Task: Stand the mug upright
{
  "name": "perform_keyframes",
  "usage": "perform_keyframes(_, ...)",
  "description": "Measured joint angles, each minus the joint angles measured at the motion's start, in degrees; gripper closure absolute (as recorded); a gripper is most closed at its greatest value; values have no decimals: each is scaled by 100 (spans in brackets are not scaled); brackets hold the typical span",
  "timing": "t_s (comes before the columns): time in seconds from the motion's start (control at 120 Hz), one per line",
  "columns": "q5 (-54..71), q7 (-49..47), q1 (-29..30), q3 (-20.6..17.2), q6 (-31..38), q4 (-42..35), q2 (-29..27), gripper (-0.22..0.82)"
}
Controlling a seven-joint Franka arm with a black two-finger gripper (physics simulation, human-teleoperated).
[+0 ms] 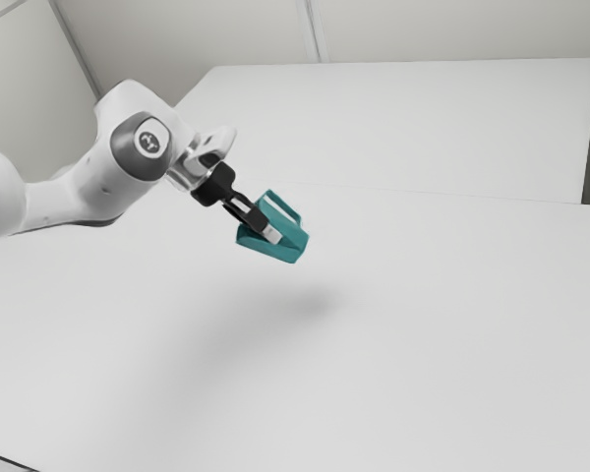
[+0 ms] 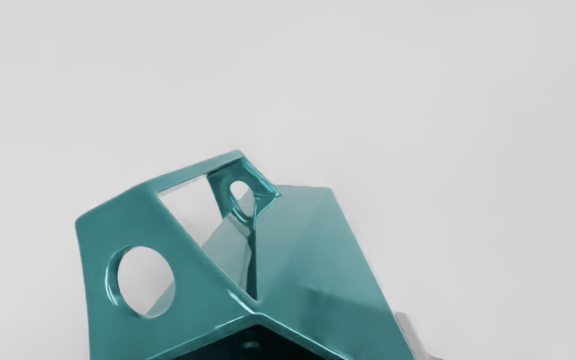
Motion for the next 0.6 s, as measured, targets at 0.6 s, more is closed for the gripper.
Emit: perform_keyframes(0.6,3232,-1900,74,7,171,-706,-191,78)
